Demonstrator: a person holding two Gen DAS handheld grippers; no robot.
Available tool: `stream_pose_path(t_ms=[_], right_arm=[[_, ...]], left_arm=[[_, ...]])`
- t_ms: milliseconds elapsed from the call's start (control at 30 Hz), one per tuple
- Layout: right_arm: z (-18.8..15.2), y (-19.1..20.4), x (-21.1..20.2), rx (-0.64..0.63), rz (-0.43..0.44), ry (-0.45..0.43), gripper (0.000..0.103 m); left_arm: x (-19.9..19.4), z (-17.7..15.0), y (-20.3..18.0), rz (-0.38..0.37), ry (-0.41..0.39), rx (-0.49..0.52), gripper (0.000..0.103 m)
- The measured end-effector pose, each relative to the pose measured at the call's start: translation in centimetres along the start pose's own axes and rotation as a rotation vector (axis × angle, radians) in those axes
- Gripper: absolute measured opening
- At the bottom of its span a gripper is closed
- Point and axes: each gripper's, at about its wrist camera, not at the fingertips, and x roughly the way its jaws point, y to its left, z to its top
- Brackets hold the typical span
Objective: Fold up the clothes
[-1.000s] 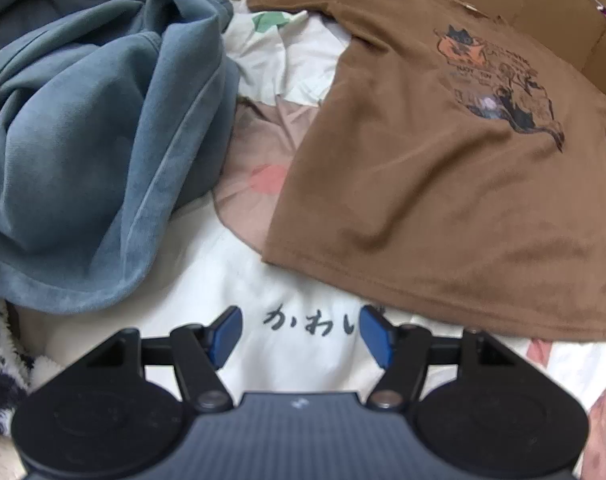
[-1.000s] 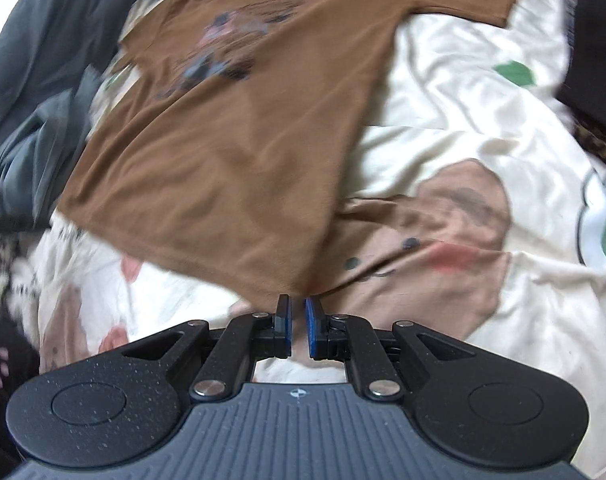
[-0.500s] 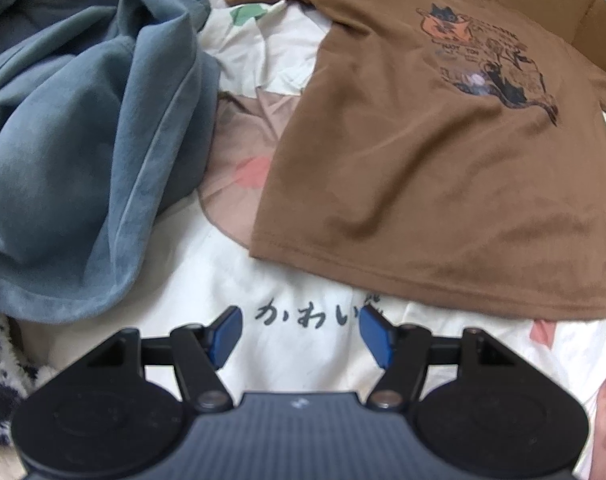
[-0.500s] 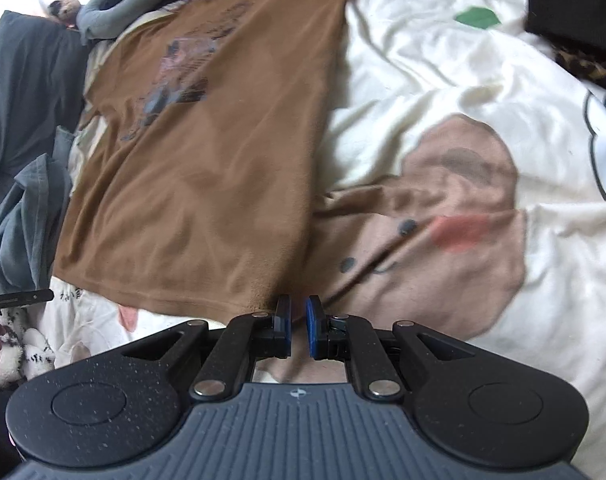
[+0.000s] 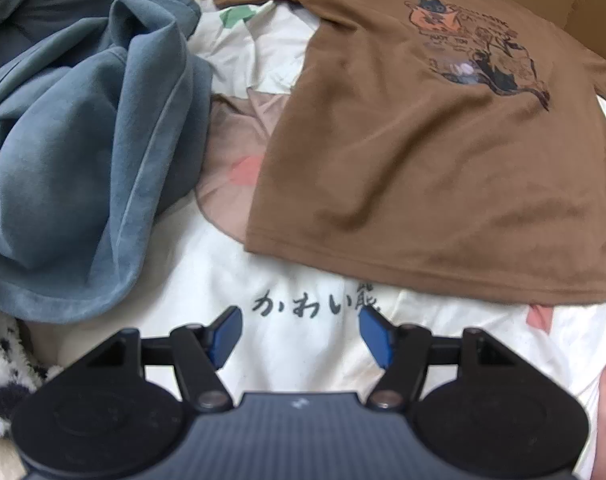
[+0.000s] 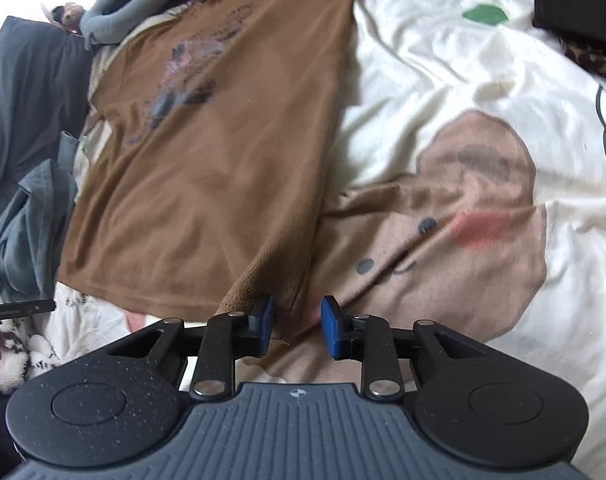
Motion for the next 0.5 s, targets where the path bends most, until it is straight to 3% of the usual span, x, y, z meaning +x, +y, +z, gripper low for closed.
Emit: stream_pose_path(t_ms=[400, 433, 500], right_arm=[[0.1, 0.0, 1.9, 0.071, 0.043, 0.037, 0.027], [0.1, -0.1, 2.1, 0.086, 0.046, 0.045, 0.026], [0.1, -0.2, 2.2, 0.1, 0.055, 0.049, 0.009]], left_arm=[[0.0, 0.4, -0.5, 0.001, -0.001, 0.029, 0.067], [0.0, 0.4, -0.6, 0.002, -0.003, 0.032, 0.067], [0.0, 0.4, -0.6, 0.002, -0.004, 0.035, 0.067]])
